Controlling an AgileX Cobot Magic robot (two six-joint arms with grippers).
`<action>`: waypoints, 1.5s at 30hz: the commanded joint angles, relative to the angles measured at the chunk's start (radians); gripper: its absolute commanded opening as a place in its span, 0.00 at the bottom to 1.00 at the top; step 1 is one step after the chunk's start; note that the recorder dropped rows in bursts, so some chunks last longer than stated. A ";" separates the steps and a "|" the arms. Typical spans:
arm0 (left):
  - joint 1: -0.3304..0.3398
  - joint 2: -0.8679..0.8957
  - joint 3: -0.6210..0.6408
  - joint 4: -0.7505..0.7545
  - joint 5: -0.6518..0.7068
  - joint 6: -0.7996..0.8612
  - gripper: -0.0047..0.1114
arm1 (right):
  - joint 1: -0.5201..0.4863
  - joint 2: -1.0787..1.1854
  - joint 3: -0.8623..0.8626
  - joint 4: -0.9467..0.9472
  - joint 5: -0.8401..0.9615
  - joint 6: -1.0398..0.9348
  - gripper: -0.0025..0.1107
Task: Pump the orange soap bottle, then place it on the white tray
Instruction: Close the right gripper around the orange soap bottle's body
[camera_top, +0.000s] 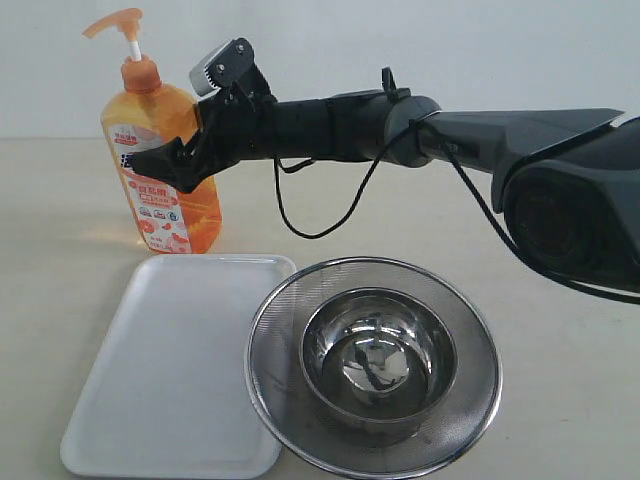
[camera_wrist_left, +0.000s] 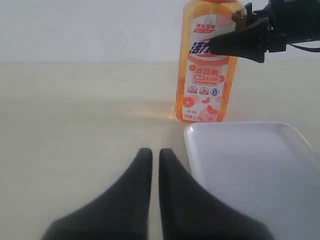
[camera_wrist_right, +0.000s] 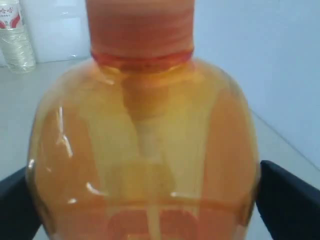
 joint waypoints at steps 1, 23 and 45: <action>0.002 -0.002 0.004 -0.007 -0.013 -0.012 0.08 | 0.015 0.022 -0.014 0.016 0.015 0.001 0.95; 0.002 -0.002 0.004 -0.007 -0.013 -0.012 0.08 | 0.015 0.034 -0.014 0.029 0.035 -0.010 0.03; 0.002 -0.002 0.004 -0.007 -0.013 -0.012 0.08 | 0.011 -0.033 -0.014 0.017 -0.158 -0.113 0.03</action>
